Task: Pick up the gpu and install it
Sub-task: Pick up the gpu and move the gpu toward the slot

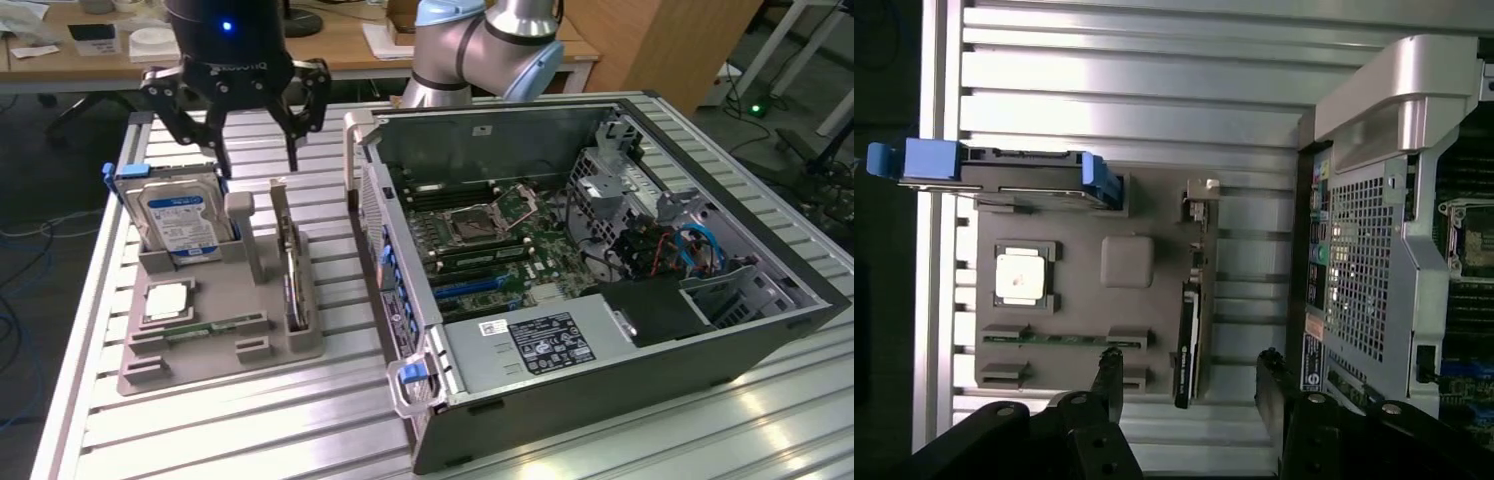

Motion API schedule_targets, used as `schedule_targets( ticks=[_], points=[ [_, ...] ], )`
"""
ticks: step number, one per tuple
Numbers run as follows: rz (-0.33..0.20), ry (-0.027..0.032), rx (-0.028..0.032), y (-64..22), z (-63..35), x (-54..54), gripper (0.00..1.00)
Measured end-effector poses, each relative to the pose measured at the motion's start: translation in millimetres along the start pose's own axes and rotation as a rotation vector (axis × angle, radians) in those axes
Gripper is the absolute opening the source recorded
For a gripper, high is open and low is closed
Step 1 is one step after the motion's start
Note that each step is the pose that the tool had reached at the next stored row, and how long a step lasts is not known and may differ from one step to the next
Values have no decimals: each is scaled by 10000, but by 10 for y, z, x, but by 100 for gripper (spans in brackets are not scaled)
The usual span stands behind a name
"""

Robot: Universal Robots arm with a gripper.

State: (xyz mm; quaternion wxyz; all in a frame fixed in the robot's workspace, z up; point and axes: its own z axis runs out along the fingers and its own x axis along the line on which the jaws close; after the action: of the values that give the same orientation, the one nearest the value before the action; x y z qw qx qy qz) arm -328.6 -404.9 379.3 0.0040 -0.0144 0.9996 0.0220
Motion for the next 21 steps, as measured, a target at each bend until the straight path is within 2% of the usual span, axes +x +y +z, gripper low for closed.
schedule_targets(
  ticks=[14, 18, 21],
  points=[
    [-166, 5, -3, -22, 251, -26, 65],
    [-171, -60, 0, -26, 313, -24, 65],
    [-172, -98, 1, -80, 348, -22, 65]
  ],
)
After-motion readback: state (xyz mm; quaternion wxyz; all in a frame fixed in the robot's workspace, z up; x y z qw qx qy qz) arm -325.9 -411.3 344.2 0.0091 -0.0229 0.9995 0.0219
